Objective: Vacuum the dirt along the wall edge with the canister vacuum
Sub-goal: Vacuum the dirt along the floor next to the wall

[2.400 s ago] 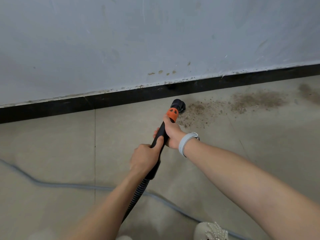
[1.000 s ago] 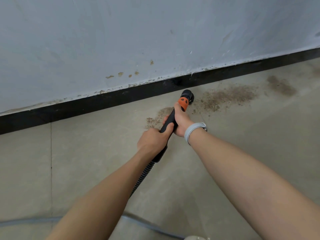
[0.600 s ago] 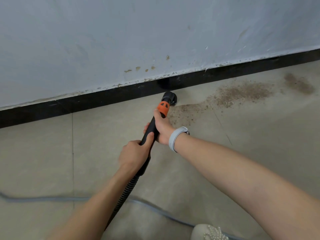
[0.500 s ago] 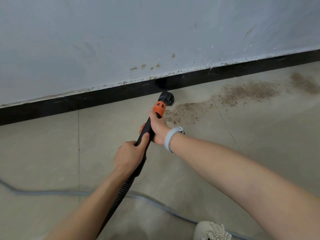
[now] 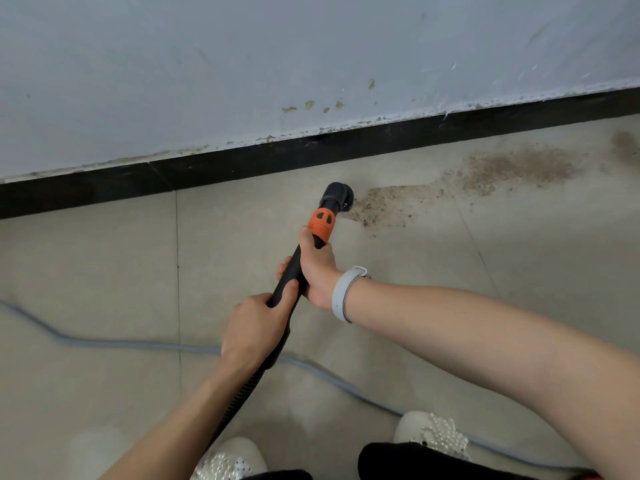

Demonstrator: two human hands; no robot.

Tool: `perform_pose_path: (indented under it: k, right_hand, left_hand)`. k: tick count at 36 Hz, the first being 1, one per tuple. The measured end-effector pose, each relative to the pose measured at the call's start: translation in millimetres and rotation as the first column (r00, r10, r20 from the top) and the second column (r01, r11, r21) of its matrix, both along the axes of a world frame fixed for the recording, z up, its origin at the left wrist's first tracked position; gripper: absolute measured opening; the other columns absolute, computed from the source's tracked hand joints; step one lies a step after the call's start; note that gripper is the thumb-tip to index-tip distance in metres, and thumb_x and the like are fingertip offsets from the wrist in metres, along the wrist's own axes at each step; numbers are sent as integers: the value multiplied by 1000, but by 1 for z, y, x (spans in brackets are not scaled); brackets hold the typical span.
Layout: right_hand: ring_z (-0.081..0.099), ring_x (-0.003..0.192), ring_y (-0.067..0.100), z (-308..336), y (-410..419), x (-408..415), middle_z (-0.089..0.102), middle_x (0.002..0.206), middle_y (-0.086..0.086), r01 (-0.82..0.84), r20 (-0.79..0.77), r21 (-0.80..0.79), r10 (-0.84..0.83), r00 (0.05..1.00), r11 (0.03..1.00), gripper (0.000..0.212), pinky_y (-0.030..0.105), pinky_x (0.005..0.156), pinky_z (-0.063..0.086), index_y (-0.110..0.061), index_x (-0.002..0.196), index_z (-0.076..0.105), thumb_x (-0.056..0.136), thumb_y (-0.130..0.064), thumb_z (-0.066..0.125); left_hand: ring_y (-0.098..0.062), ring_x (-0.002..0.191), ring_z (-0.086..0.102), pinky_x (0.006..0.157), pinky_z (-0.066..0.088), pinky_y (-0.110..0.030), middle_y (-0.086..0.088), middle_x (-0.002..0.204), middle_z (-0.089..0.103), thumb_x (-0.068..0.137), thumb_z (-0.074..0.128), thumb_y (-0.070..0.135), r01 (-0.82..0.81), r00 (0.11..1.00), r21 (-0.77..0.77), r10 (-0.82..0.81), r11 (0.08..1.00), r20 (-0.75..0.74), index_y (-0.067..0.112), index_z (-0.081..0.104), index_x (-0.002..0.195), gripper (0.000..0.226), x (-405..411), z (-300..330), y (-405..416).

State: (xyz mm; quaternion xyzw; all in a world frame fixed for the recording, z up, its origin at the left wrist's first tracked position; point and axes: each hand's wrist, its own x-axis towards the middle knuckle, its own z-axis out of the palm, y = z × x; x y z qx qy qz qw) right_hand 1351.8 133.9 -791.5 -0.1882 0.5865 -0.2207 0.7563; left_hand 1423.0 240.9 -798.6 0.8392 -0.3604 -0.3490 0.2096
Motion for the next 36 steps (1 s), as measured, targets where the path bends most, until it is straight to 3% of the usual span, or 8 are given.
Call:
perform_pose_path:
  k: [7,11,15,21,28,32,36]
  right_hand:
    - [54,36,17,1,-2,2,51,65,8,-9,-93,-43,5,996,999,35,30,49,54,-13,118,39,97,-39,48]
    - [57,50,24,3,-12,-3,52,67,8,-1,-138,-63,-7,990,998,40,38,62,57,-8,122,41,97,-39,49]
    - [55,40,21,5,-24,-12,53,65,10,-1,-169,-80,-12,986,997,43,31,51,54,-8,127,40,99,-40,47]
    - [55,38,19,3,-37,-25,52,63,10,32,-186,-91,-49,981,995,43,32,50,55,-8,126,39,98,-40,47]
    - [55,41,20,0,-50,-41,52,67,10,51,-190,-97,-69,979,994,43,28,46,52,-7,125,42,98,-40,47]
    - [53,39,19,2,-61,-52,50,65,10,99,-156,-85,-111,981,991,36,28,44,53,-7,118,44,99,-38,48]
    - [55,41,19,1,-73,-66,52,68,10,130,-173,-83,-142,975,988,40,27,43,52,-7,122,43,99,-39,49]
  left_hand:
    - [-20,58,64,54,44,-28,-3,55,66,83,41,71,9,999,6,-8,1000,-37,12,58,57,66,2,-3,-5]
    - [-16,52,57,50,38,-27,3,43,57,82,43,69,14,998,2,-14,1000,-58,13,54,52,65,-3,-5,-18]
    - [-15,55,60,50,38,-27,2,48,61,84,43,69,44,996,-3,-44,999,-75,13,60,56,65,-11,-8,-32]
    - [-16,59,63,53,42,-27,-1,56,66,84,41,70,72,992,-5,-72,997,-104,10,64,60,68,-23,-15,-47]
    - [-12,55,61,50,39,-25,4,48,63,84,41,70,88,990,3,-87,996,-114,11,64,61,68,-37,-21,-61]
    - [-13,50,56,49,36,-25,10,36,53,85,42,69,110,989,-3,-110,994,-101,15,56,53,65,-46,-19,-75]
    - [-13,52,57,49,36,-25,6,43,57,83,41,70,148,985,-6,-148,989,-93,16,55,52,65,-56,-19,-90]
